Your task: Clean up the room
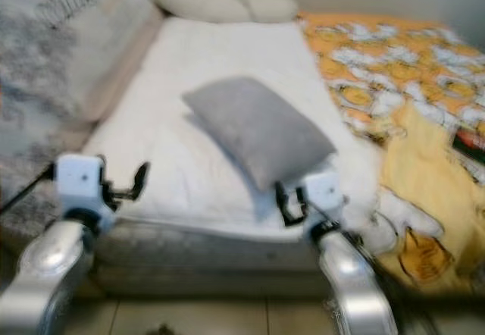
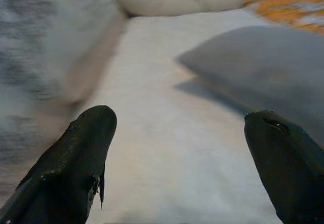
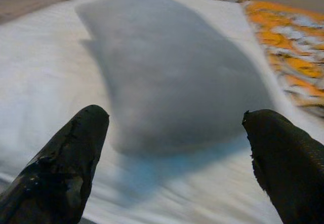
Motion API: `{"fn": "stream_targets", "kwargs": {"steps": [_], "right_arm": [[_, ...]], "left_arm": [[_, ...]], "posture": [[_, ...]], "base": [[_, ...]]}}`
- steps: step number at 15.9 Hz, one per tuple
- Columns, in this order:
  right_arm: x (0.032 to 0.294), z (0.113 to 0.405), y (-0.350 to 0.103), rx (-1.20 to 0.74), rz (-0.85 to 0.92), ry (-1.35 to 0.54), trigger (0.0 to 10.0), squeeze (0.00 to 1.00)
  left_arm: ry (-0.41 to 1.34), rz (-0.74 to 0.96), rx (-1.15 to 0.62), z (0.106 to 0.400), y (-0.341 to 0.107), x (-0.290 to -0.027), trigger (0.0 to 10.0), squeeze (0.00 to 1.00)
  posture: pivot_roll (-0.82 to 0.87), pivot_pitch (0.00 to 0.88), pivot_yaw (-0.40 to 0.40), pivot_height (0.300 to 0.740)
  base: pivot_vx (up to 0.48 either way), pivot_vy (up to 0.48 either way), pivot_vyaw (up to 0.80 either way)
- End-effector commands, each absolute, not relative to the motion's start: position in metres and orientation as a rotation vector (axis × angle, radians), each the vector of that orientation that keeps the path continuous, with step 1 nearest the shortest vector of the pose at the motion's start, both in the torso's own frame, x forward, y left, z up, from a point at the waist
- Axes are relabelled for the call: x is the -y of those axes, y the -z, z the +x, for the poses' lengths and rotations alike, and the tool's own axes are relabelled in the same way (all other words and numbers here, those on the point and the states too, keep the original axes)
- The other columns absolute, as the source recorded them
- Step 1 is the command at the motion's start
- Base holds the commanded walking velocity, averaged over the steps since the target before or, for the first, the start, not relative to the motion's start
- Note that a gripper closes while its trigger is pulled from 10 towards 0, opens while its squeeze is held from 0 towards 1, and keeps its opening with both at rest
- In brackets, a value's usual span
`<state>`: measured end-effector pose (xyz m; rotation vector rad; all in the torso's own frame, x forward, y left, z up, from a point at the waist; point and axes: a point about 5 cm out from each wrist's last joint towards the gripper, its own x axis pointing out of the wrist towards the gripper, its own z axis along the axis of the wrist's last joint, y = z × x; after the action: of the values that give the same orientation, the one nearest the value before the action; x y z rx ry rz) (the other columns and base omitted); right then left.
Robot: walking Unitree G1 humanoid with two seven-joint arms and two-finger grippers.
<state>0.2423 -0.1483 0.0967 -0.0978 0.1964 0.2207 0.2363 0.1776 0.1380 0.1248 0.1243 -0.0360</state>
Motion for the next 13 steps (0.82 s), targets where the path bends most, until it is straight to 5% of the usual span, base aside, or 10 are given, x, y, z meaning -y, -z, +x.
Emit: {"fn": "stream_targets", "kwargs": {"steps": [1, 13], "right_arm": [[0.159, 0.243, -0.101, -0.185, -0.117, -0.202, 10.0, 0.00], [0.161, 0.239, -0.101, -0.171, -0.050, -0.186, 10.0, 0.00]], "left_arm": [[0.064, 0.118, -0.111, 0.239, -0.141, -0.170, 10.0, 0.00], [0.145, 0.149, -0.102, 0.247, -0.144, -0.157, 10.0, 0.00]], "posture": [[0.05, 0.000, -0.012, 0.740], [0.04, 0.000, 0.009, 0.740]], "base": [[0.352, 0.000, 0.00], [0.337, 0.000, 0.00]]}}
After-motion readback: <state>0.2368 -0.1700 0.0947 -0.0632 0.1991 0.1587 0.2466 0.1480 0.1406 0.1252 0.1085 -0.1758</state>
